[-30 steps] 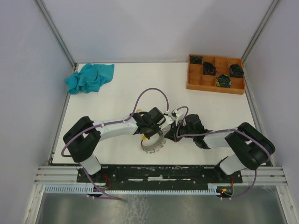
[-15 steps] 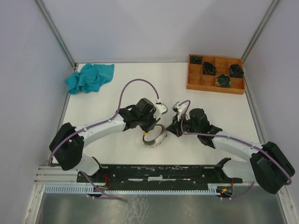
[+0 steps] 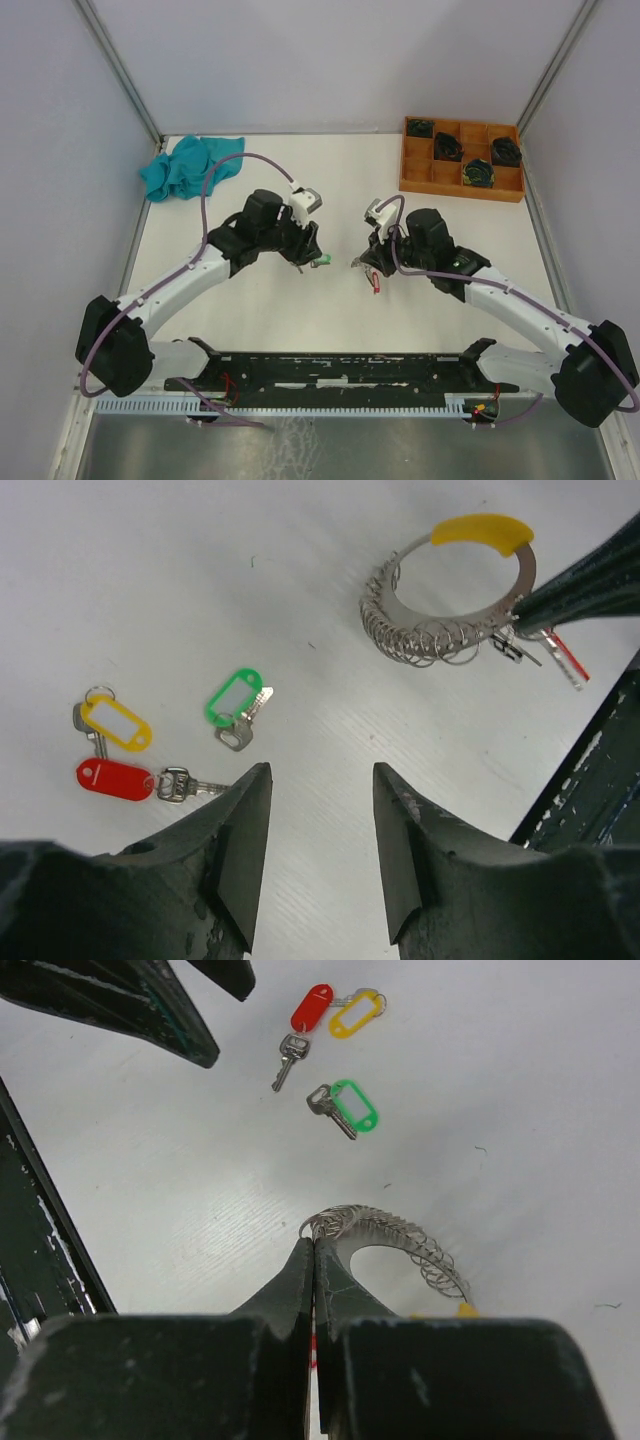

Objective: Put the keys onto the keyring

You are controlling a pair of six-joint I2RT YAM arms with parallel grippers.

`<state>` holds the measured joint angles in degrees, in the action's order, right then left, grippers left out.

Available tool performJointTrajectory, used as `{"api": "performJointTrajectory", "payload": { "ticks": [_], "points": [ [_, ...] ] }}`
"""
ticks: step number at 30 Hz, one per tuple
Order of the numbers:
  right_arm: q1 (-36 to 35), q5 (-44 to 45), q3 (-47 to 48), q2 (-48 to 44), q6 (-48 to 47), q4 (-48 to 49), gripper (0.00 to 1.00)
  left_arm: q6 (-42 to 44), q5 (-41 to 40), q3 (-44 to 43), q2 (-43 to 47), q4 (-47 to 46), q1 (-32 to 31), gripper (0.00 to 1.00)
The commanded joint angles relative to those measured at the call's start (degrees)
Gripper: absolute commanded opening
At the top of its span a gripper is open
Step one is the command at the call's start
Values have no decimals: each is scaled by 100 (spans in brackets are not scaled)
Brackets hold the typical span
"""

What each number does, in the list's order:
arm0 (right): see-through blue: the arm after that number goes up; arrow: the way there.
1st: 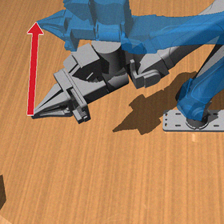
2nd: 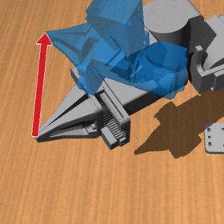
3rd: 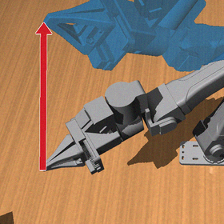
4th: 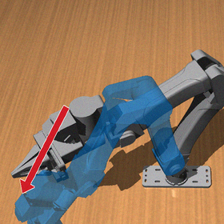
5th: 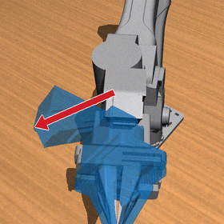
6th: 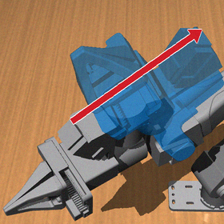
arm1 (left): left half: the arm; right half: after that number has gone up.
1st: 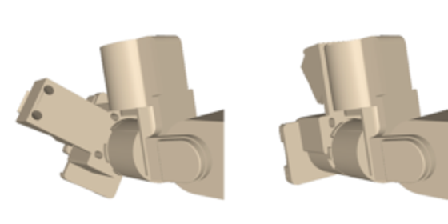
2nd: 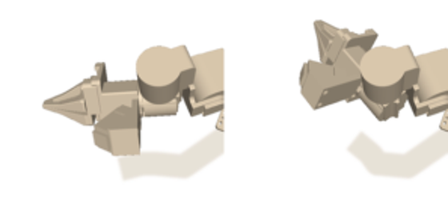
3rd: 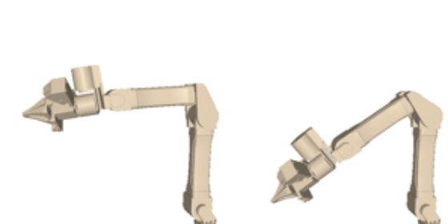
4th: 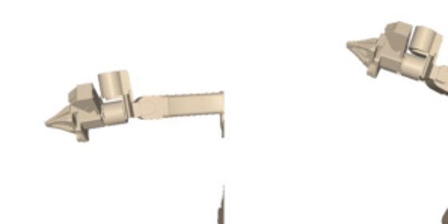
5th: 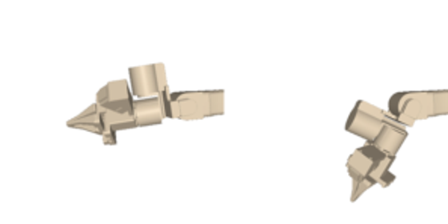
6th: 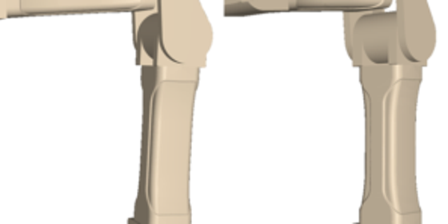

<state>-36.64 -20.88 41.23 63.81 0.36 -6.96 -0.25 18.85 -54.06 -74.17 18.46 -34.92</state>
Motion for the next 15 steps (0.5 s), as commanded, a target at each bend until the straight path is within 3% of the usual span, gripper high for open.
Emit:
{"api": "performJointTrajectory", "payload": {
  "ticks": [1, 7, 15],
  "points": [
    [-17, 101, 578, 67, -369, -417, 1, -276, 481, 249, 467, -360, 48, 54],
    [-12, -114, 829, 209, -518, -664, 1, -164, 748, 384, 749, -762, 56, 61],
    [-21, -580, 1174, 271, -1020, -1124, 1, 78, 1515, 378, 715, -1442, 55, 62]
  ]
}}
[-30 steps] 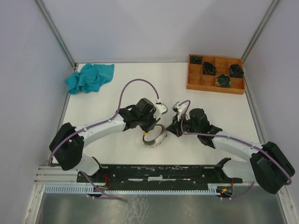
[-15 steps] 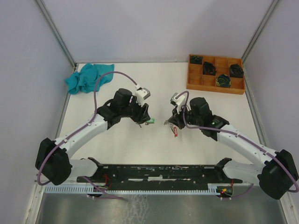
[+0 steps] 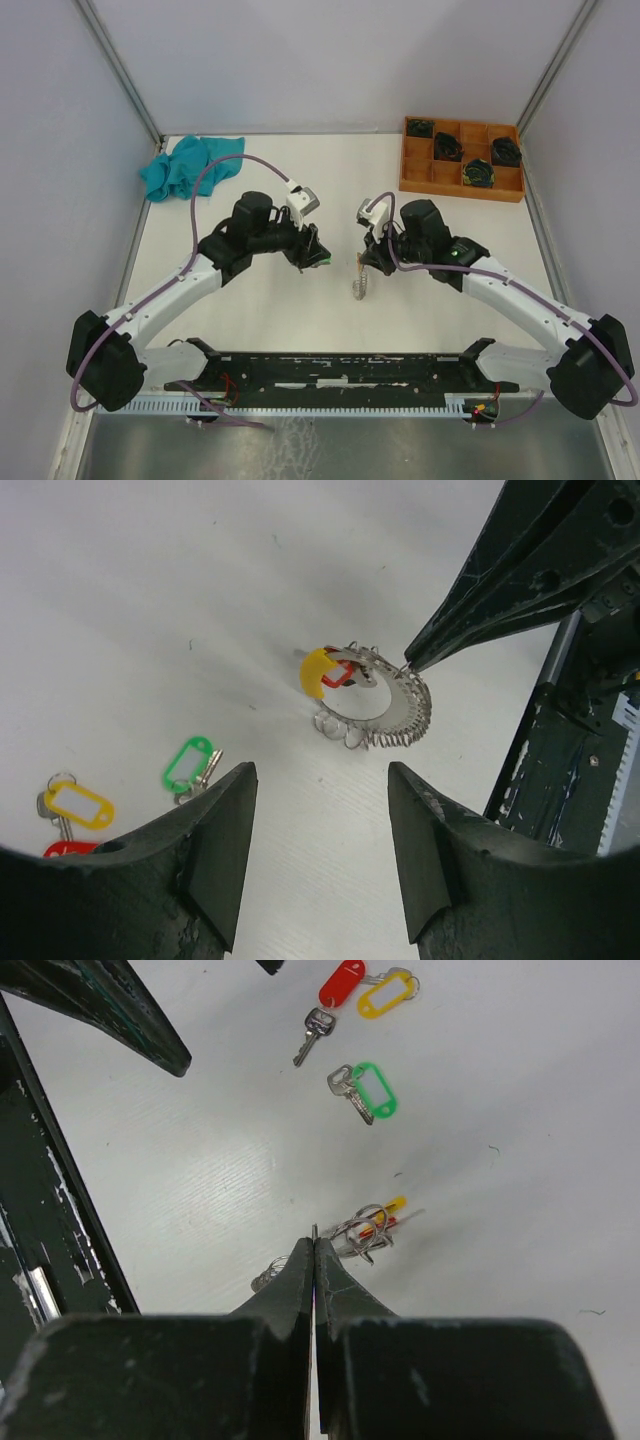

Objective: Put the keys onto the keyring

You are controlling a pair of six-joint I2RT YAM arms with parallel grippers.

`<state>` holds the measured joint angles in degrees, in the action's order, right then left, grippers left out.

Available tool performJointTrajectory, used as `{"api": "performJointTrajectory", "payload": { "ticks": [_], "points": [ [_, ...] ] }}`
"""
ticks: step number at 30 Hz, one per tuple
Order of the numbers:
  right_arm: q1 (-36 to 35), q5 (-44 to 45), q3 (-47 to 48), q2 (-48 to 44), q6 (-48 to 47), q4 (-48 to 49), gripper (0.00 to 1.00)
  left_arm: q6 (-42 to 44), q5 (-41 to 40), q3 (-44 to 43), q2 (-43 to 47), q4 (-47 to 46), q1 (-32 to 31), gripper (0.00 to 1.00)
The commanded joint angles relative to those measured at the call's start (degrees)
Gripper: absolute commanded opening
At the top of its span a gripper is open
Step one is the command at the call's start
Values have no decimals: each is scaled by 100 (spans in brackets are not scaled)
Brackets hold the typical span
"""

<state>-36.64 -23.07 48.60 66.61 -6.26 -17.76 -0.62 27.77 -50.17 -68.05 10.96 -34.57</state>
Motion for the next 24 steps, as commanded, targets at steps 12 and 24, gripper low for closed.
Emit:
{"api": "performJointTrajectory", "payload": {
  "ticks": [12, 24],
  "points": [
    [-18, -878, 675, 43, -689, -88, 1, 1020, 1684, 525, 109, -2045, -24, 55],
    [-23, -1334, 780, 175, -797, -70, 1, 1602, 1864, 746, -194, -2063, -220, 42]
  ]
}}
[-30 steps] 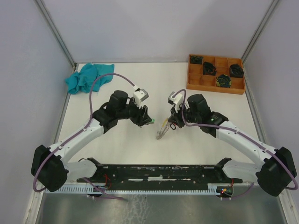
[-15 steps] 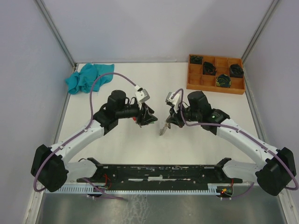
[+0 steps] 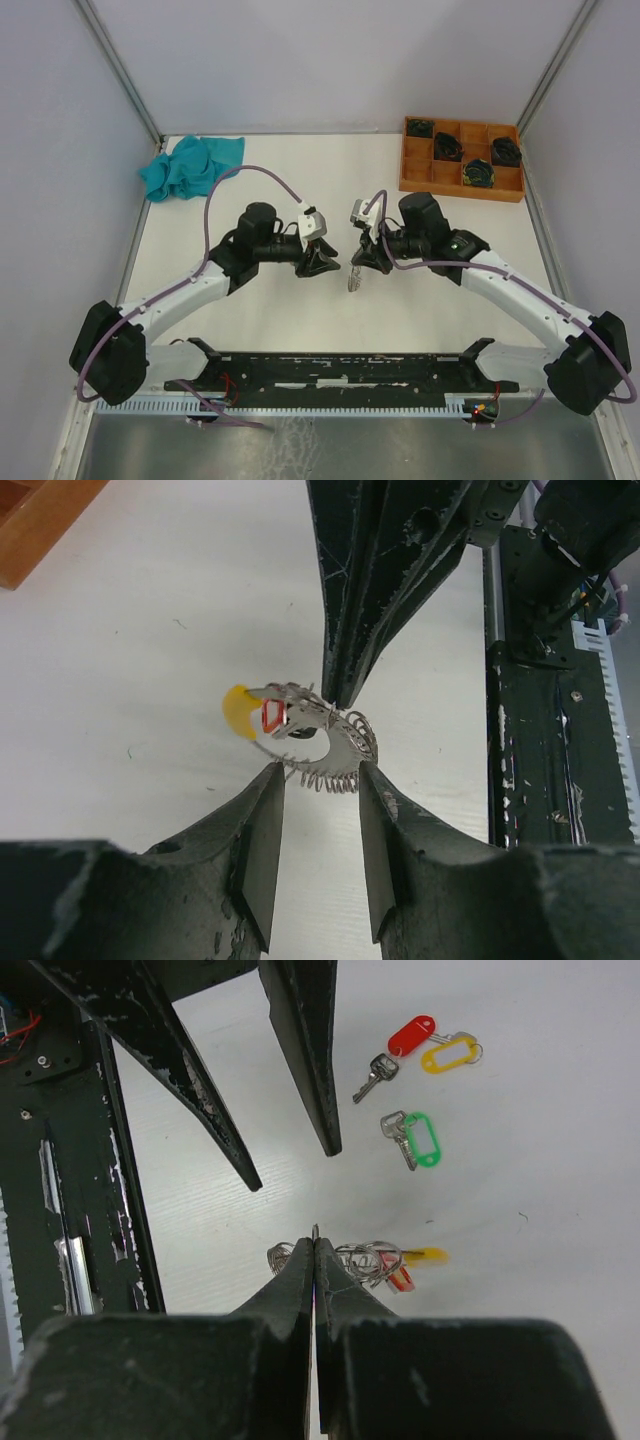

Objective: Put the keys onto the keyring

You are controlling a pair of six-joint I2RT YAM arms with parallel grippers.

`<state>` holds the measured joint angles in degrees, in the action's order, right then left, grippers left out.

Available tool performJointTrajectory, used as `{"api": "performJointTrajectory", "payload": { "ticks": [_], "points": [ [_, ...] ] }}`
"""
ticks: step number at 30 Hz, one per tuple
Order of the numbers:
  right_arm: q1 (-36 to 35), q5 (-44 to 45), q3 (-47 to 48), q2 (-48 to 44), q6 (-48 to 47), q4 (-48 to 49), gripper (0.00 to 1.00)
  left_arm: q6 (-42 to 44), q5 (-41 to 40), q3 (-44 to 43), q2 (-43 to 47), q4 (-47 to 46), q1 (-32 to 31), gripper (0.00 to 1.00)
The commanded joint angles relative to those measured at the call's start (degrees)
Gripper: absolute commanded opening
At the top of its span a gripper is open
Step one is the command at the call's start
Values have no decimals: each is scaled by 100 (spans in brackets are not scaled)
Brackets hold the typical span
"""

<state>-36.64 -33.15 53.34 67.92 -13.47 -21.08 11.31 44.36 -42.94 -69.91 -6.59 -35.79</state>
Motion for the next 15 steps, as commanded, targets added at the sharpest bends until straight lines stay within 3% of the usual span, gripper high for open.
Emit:
{"api": "performJointTrajectory", "payload": {
  "ticks": [1, 15],
  "points": [
    [-27, -355, 312, 62, -64, 284, 1, 399, 207, 22, -30, -308, -114, 40],
    [-124, -638, 333, 205, -50, 429, 1, 463, 274, 7, -175, -222, -295, 29]
  ]
}}
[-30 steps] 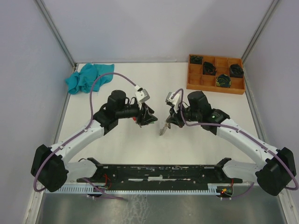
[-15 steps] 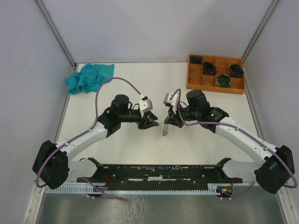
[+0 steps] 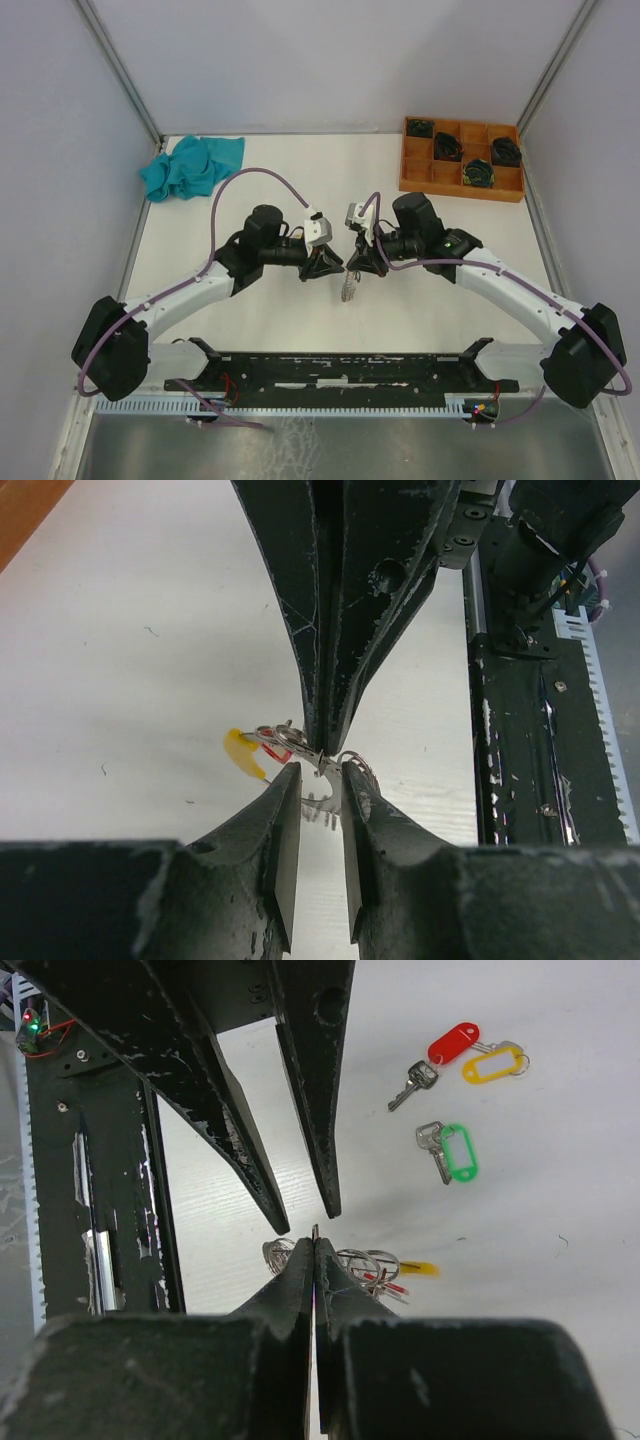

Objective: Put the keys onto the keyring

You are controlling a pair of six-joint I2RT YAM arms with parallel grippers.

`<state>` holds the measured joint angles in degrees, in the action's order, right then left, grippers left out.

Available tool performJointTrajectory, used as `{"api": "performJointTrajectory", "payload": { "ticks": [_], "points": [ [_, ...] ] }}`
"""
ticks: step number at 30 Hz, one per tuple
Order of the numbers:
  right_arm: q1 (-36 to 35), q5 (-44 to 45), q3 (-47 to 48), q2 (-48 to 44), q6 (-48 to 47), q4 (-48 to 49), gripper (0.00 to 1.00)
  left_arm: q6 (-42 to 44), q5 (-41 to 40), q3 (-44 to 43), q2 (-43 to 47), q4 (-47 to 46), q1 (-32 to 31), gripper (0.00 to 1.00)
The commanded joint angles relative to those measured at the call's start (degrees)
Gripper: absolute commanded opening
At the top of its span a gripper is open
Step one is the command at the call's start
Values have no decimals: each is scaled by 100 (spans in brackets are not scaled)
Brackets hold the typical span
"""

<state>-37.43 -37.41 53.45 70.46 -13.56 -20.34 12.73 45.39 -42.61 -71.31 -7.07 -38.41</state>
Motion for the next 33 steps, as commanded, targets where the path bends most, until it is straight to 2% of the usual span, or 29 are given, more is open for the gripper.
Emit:
{"api": "performJointTrajectory", "payload": {
  "ticks": [1, 15, 21, 28, 31, 33],
  "points": [
    [-51, -223, 324, -57, -49, 355, 1, 338, 203, -33, -49, -137, -34, 29],
    [-105, -354, 359, -85, -50, 373, 1, 401, 290, -133, -168, 63, -88, 24],
    [-141, -398, 379, -44, -33, 381, 1, 371, 362, -164, -189, 65, -88, 18],
    [-198, -416, 426, 70, -41, 338, 1, 362, 423, -201, -139, 58, -85, 4],
    [-196, -414, 377, 2, -43, 324, 1, 402, 302, -189, -76, 74, -87, 3],
    [-186, -257, 316, -136, -26, 341, 6, 482, 156, -138, 8, 61, -87, 3]
  ]
}}
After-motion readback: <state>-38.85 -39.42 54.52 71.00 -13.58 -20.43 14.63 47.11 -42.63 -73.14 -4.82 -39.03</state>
